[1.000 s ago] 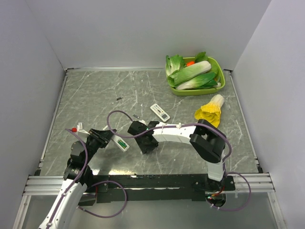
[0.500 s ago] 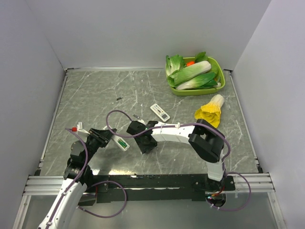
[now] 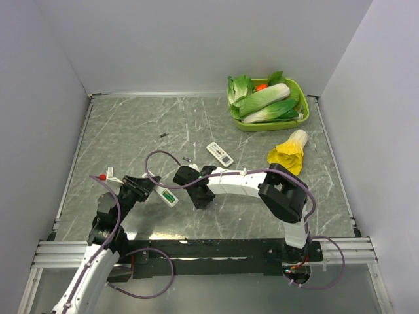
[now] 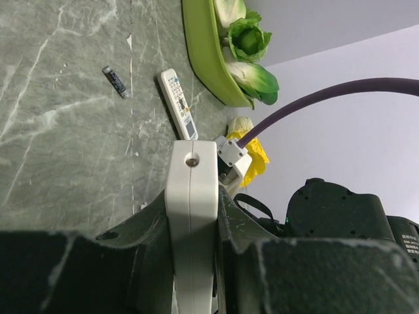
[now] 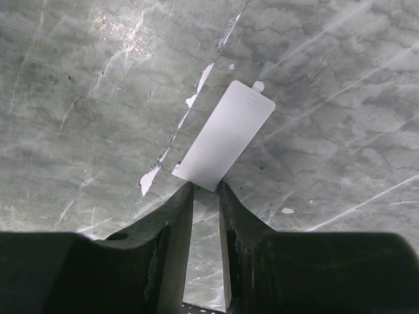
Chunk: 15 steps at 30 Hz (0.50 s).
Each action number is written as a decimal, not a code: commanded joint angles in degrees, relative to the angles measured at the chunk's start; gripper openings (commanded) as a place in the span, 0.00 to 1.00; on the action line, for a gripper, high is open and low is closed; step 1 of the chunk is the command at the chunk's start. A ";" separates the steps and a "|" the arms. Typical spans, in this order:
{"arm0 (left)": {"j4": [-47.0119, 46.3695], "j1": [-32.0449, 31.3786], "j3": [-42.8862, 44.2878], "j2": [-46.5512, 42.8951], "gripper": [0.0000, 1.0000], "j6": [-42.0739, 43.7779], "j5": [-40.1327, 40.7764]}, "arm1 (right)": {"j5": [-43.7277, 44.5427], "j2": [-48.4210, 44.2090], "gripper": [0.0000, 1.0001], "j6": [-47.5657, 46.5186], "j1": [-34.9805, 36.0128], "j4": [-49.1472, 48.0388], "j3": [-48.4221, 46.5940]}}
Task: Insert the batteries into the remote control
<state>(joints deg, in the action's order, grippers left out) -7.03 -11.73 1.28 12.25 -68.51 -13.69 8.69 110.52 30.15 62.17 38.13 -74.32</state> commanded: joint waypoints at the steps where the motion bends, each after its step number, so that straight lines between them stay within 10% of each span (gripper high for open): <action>1: -5.19 -0.05 -6.20 0.93 0.02 -1.19 -1.25 | 4.23 3.21 0.29 -1.06 -0.73 0.89 2.95; 15: -4.49 -0.05 -5.76 0.67 0.02 -1.19 -0.90 | 1.77 -3.37 0.61 0.26 -1.62 -3.32 4.28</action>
<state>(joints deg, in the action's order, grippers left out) -8.75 -11.73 1.28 13.47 -68.73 -13.74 8.78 108.47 30.15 60.71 36.51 -71.70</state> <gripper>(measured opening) 0.276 0.557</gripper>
